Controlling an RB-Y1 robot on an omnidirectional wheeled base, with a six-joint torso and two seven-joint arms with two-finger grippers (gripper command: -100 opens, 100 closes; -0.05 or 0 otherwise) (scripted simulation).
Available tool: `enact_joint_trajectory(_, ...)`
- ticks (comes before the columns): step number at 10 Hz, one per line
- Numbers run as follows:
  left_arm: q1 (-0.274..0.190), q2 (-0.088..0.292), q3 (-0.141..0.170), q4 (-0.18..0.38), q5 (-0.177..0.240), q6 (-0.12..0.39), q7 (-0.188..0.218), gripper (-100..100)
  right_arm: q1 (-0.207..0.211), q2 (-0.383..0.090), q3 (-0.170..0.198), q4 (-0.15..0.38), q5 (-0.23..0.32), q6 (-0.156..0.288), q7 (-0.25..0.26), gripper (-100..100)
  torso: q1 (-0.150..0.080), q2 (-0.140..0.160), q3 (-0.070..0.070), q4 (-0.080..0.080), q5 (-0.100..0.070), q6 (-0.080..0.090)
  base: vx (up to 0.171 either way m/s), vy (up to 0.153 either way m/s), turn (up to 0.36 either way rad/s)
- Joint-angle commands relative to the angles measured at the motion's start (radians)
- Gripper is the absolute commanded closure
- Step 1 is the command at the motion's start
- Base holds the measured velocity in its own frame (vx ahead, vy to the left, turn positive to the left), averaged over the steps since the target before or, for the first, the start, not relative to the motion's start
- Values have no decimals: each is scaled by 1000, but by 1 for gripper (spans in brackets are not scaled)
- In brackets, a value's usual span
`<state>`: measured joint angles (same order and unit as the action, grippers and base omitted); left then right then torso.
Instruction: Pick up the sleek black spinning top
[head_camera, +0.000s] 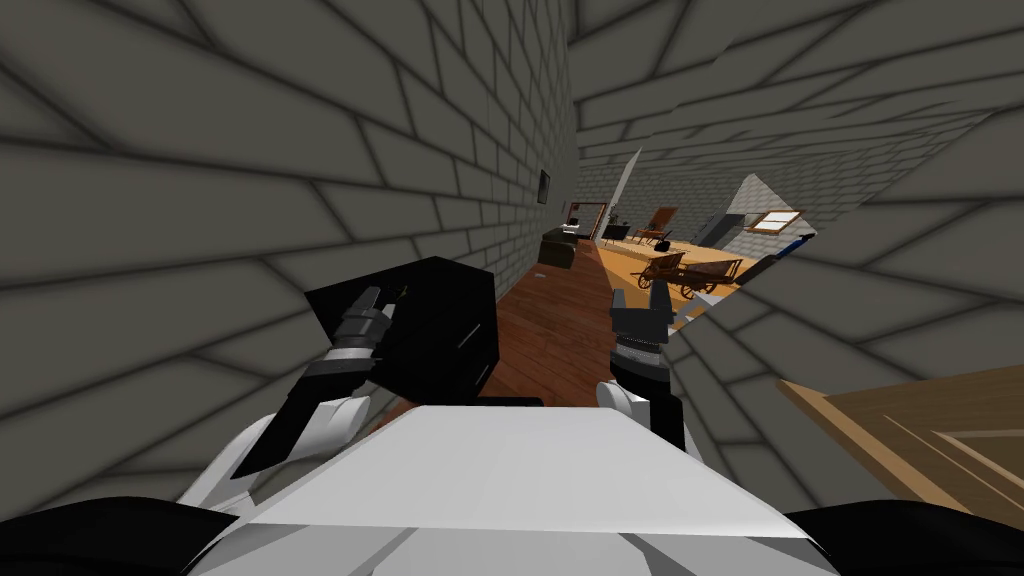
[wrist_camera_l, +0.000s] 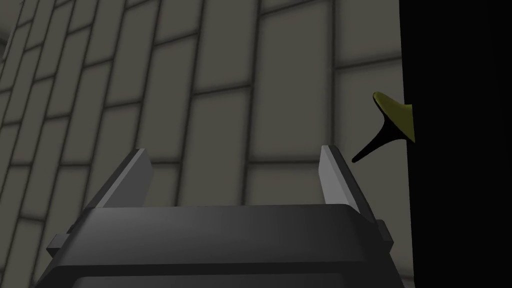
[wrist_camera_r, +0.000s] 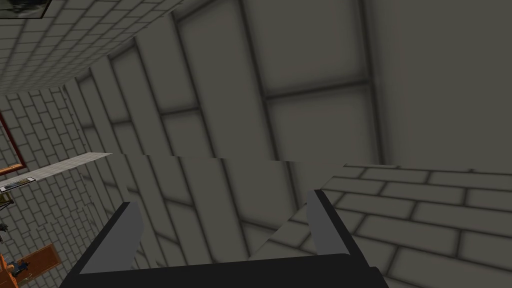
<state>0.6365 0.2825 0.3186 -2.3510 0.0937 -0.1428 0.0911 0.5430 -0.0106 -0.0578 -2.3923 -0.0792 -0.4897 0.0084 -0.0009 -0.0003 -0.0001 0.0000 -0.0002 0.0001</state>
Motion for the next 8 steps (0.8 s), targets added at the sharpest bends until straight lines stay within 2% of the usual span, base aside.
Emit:
enact_joint_trajectory(1,24,38,42,-12,24,50,23,-100,0,0,0,0,0,0,0,0,0,0,0,0,0,0,7,-16,-30)
enact_joint_trajectory(2,24,38,42,-12,24,71,23,-100,0,0,0,0,0,0,0,0,0,0,0,0,0,0,4,-11,-13)
enact_joint_trajectory(3,40,71,78,-21,45,107,42,-100,0,0,0,0,0,0,0,0,0,0,0,0,0,0,6,-13,-29)
enact_joint_trajectory(4,40,71,78,-21,45,124,42,-100,0,0,0,0,0,0,0,0,0,0,0,0,0,0,4,-10,-11)
enact_joint_trajectory(5,57,105,115,-29,67,164,59,-100,0,0,0,0,0,0,0,0,0,0,0,0,0,0,5,-12,-42)
enact_joint_trajectory(6,57,105,115,-29,67,178,59,-100,0,0,0,0,0,0,0,0,0,0,0,0,0,0,5,-8,-15)
enact_joint_trajectory(7,74,139,151,-37,88,215,76,-100,0,0,0,0,0,0,0,0,0,0,0,0,0,0,7,-11,-36)
enact_joint_trajectory(8,74,139,151,-37,88,234,76,-100,0,0,0,0,0,0,0,0,0,0,0,0,0,0,6,-8,-19)
